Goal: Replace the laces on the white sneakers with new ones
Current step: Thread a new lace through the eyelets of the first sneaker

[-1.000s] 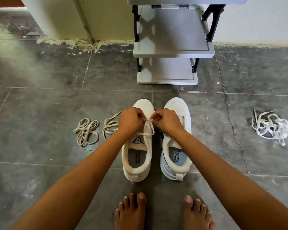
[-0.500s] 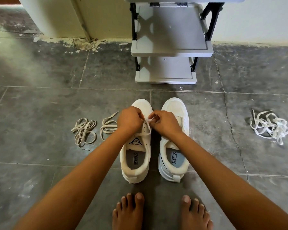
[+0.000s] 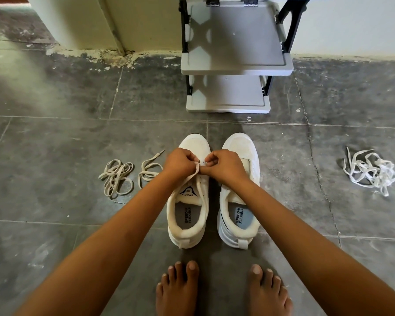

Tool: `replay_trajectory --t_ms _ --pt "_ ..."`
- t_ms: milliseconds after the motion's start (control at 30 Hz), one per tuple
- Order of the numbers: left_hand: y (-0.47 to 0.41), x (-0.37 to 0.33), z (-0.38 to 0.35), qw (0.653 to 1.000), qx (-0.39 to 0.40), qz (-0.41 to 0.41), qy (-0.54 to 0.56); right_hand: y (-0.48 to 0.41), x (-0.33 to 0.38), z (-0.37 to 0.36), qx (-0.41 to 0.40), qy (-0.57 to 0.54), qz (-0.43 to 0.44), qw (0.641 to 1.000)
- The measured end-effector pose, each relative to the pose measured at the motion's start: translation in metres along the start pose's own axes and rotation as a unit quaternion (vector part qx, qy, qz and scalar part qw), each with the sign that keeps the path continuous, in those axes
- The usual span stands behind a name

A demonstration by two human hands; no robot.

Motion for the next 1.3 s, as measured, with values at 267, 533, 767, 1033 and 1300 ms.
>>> replay_trajectory --t_ms 267,533,767,1033,1300 --pt "0.007 0.02 -0.01 0.98 0.02 0.101 0.171 0.001 -0.005 0.002 0.027 -0.068 -0.002 0.997" --pt "0.004 0.024 -0.014 0.971 0.041 0.108 0.212 0.0 -0.01 0.002 0.043 -0.121 -0.01 0.992" --pt "0.006 0.019 -0.008 0.987 -0.045 0.07 0.135 -0.001 -0.006 -0.002 0.05 -0.079 -0.015 0.995" --pt "0.016 0.008 0.0 0.99 -0.08 0.016 0.117 -0.009 -0.005 0.001 -0.021 -0.021 -0.018 0.999" --pt "0.042 -0.007 0.028 0.987 -0.027 -0.116 -0.106 -0.008 0.007 0.004 -0.04 0.053 -0.011 0.998"
Point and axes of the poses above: each hand's wrist, its own y-axis away from the middle knuckle, its own z-axis out of the back of the hand, x = y × z, the point moved 9 cm from there along -y, towards the middle knuckle, and after that the axes turned 5 degrees about -z, right-handed, at the moved point
